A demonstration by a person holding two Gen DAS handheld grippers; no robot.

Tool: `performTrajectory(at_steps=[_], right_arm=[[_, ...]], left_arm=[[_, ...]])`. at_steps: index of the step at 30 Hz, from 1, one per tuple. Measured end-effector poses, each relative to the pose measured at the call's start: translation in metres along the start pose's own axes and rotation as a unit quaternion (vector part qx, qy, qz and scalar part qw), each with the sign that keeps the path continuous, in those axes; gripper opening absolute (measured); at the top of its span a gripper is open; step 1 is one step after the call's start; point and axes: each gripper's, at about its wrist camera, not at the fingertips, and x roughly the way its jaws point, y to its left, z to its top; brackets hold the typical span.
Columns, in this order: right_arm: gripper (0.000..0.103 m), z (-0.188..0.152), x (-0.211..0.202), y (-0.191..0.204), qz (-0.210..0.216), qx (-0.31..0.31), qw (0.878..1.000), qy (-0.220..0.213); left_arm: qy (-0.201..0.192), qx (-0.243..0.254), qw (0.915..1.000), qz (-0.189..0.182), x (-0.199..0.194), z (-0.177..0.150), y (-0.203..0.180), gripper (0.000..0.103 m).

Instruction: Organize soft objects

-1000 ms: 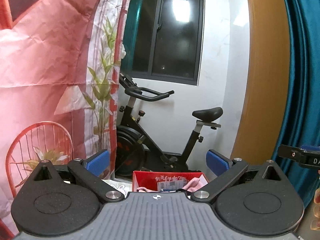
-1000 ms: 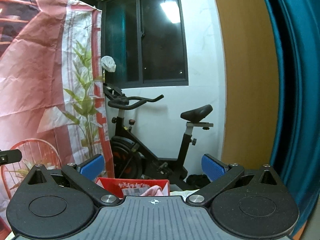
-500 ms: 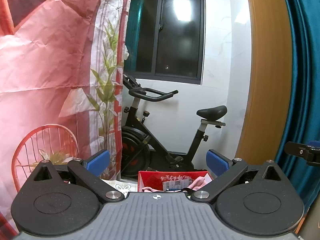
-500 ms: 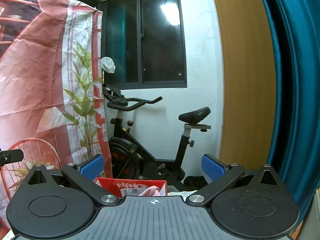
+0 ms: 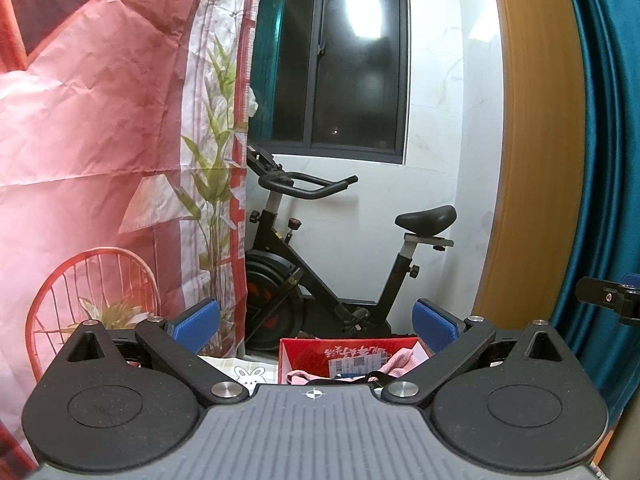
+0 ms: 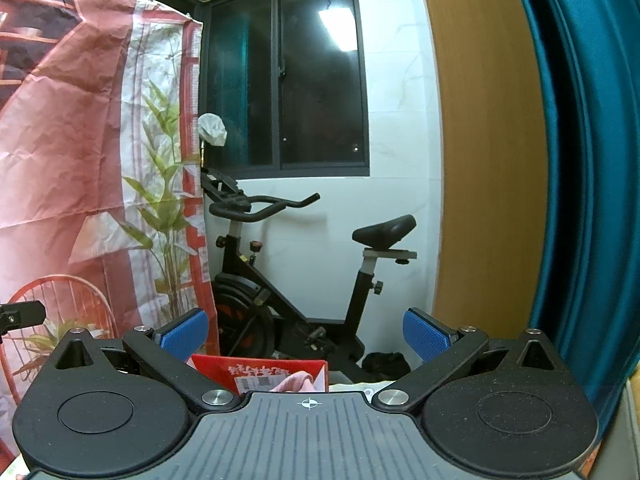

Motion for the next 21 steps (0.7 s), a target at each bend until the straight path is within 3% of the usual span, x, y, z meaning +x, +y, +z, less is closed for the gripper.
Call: performTrajectory(at_steps=[21], right_arm=[[0.103,-0.0037,0.0044,-0.0056,-0.002,-0.002,1.000,0.005]], left_arm=[[0.006,0.000,1.0000,0.003,0.0021,-0.0013,0.0031,0.103]])
